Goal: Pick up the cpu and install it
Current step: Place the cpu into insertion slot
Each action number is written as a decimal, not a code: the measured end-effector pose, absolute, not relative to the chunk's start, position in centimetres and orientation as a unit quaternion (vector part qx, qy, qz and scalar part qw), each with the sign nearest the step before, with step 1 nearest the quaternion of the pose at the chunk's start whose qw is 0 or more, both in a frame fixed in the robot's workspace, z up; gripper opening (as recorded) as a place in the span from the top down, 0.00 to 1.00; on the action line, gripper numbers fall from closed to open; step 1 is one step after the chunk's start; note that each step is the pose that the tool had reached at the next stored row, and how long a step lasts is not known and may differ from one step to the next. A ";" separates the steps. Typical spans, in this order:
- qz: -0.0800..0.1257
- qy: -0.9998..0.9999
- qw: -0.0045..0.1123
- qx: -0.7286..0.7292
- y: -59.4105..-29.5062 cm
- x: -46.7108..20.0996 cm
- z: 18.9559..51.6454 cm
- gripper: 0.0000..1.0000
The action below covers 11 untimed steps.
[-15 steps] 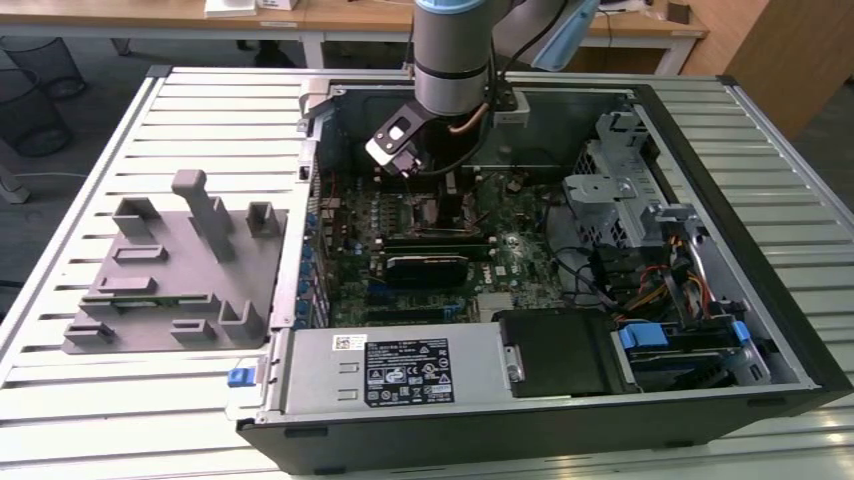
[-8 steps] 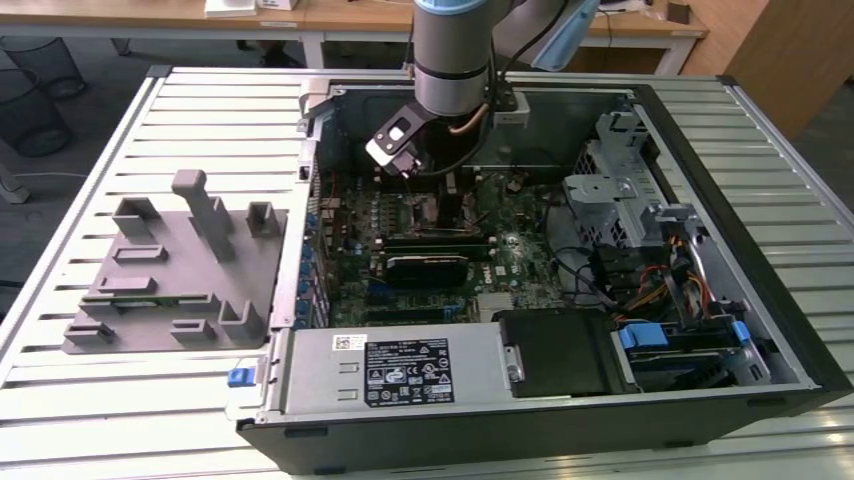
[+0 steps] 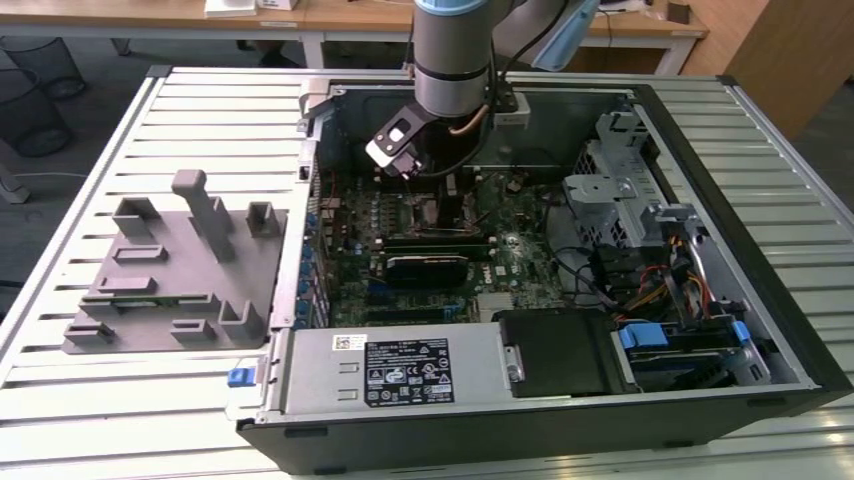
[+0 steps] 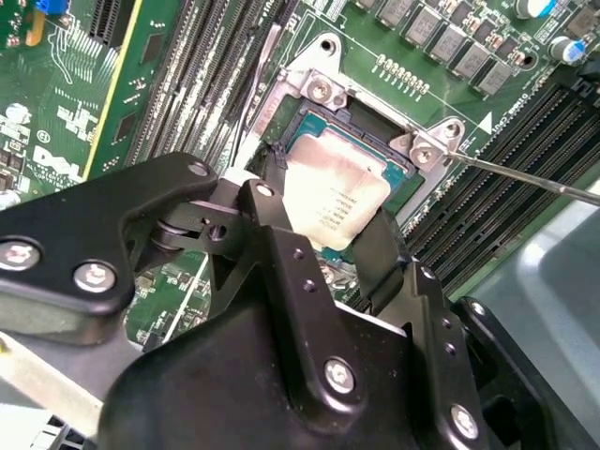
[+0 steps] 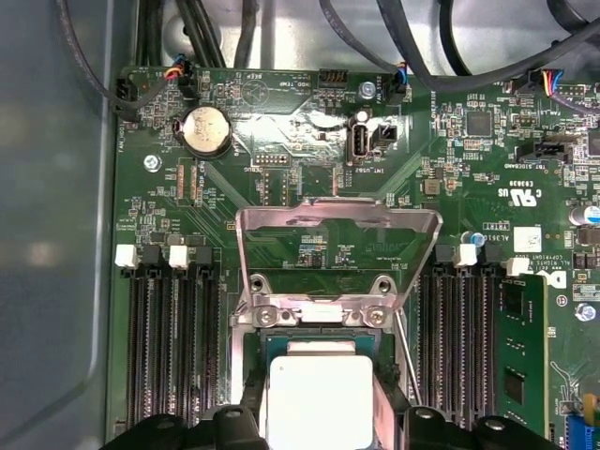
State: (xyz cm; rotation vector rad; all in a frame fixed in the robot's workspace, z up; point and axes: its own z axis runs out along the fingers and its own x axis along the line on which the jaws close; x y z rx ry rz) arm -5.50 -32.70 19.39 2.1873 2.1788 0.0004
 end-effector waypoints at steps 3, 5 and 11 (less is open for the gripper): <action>0.000 0.706 0.027 0.708 -32.7 -5.5 19.4 0.47; 0.000 0.706 0.027 0.708 -32.7 -5.5 19.4 0.47; 0.000 0.706 0.027 0.708 -32.7 -5.5 19.4 0.46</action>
